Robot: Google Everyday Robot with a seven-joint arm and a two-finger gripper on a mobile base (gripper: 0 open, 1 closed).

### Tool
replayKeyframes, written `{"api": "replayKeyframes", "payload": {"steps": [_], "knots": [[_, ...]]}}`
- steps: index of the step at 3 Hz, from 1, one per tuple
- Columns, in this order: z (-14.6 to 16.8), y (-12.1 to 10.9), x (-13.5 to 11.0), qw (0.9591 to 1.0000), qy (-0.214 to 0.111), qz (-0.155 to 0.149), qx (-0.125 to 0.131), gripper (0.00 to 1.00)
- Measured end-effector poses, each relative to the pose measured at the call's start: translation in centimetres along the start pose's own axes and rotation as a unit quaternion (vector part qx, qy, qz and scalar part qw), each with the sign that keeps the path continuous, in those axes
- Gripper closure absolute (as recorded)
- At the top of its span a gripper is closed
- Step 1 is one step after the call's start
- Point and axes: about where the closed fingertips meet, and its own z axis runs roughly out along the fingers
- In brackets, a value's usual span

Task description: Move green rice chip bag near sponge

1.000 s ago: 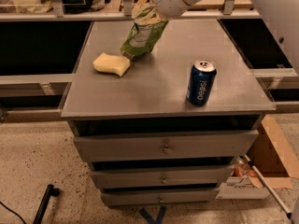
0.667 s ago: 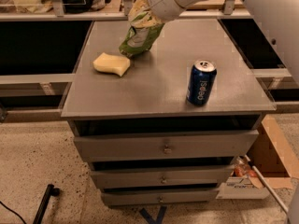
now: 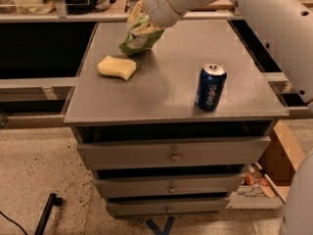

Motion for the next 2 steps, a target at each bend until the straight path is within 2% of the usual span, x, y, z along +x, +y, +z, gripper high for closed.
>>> {"api": "replayKeyframes", "payload": {"steps": [2], "knots": [[-0.47, 0.49, -1.37, 0.9998, -0.016, 0.009, 0.009, 0.59]]}}
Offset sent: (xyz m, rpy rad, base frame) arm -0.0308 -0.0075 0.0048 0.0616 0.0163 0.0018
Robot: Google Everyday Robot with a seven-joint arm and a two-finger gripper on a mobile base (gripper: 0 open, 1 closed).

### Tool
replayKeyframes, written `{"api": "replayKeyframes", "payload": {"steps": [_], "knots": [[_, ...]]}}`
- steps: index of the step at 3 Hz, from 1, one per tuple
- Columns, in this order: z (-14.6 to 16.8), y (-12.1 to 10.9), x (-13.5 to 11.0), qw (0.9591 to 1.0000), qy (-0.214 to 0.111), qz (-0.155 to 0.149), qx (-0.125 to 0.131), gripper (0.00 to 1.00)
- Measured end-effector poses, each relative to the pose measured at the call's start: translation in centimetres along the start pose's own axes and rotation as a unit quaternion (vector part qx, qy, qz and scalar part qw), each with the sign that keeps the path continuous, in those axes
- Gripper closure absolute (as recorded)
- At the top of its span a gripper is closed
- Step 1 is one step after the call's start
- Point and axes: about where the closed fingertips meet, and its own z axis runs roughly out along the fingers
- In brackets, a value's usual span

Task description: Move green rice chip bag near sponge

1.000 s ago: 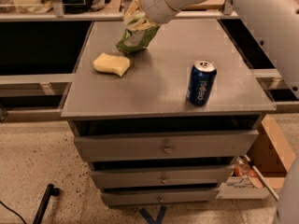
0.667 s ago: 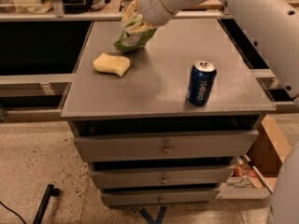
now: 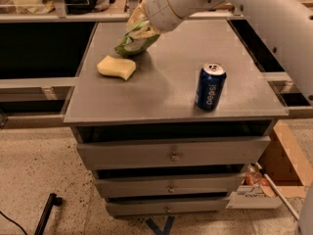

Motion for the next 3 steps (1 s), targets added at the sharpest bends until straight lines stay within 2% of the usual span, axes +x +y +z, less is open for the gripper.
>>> {"api": "replayKeyframes", "payload": {"steps": [2, 3], "knots": [[0.46, 0.09, -0.23, 1.0, -0.004, 0.0, -0.002, 0.12], [0.68, 0.1, -0.37, 1.0, -0.006, -0.001, -0.003, 0.0]]}}
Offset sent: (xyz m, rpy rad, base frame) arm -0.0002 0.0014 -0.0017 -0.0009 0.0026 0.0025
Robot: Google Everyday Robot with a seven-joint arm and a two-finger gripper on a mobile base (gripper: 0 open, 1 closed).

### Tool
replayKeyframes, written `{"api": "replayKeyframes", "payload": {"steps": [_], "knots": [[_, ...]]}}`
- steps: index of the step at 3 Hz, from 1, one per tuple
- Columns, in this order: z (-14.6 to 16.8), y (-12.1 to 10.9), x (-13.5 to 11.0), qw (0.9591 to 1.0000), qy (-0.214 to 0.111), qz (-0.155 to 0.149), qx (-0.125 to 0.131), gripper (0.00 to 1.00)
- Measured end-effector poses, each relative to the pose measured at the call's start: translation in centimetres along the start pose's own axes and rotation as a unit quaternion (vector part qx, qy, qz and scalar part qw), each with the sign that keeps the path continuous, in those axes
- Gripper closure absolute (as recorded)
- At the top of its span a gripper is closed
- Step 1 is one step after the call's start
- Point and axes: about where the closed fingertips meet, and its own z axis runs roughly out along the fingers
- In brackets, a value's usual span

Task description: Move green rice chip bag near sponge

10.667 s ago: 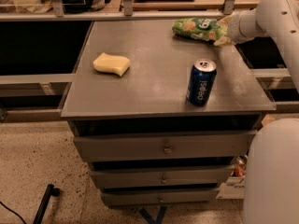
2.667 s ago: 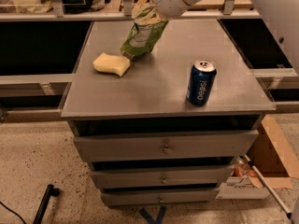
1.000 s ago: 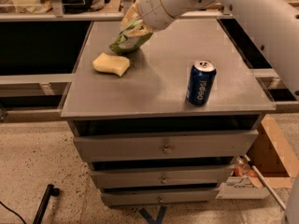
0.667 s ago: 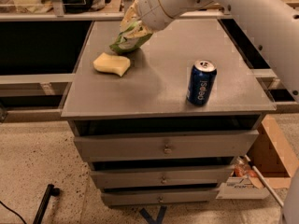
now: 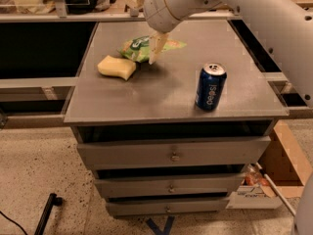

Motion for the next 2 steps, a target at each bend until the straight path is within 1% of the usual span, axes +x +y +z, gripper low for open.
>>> {"api": "replayKeyframes", "payload": {"steps": [1, 2], "knots": [[-0.3, 0.1, -0.1, 1.0, 0.003, -0.001, 0.005, 0.0], [-2.5, 0.3, -0.2, 0.9995, 0.03, -0.002, -0.005, 0.0]]}}
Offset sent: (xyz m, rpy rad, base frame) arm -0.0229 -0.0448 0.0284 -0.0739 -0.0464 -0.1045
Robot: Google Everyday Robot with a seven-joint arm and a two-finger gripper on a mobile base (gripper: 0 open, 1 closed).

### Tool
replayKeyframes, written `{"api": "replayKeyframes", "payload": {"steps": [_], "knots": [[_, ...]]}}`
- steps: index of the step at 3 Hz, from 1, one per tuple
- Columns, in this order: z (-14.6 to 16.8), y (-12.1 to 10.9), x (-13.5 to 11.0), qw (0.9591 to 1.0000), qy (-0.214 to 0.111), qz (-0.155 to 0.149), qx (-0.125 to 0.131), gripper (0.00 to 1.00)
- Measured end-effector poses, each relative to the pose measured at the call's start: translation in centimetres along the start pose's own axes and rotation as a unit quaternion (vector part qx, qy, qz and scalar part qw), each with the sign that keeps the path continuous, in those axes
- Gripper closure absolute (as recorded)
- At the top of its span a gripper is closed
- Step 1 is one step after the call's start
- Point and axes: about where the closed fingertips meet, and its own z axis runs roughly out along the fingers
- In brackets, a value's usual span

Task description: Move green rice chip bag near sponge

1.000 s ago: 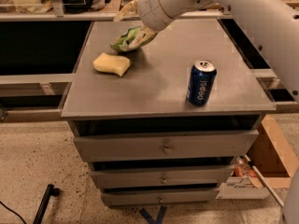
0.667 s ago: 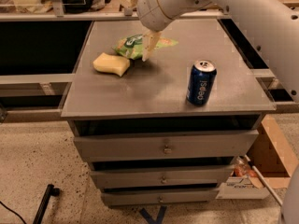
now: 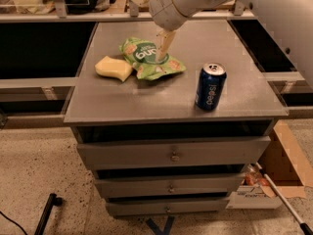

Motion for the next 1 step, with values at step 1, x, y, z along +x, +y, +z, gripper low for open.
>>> {"api": "replayKeyframes", "payload": {"steps": [1], "knots": [[0.01, 0.0, -0.01, 1.0, 0.0, 0.0, 0.0, 0.0]]}}
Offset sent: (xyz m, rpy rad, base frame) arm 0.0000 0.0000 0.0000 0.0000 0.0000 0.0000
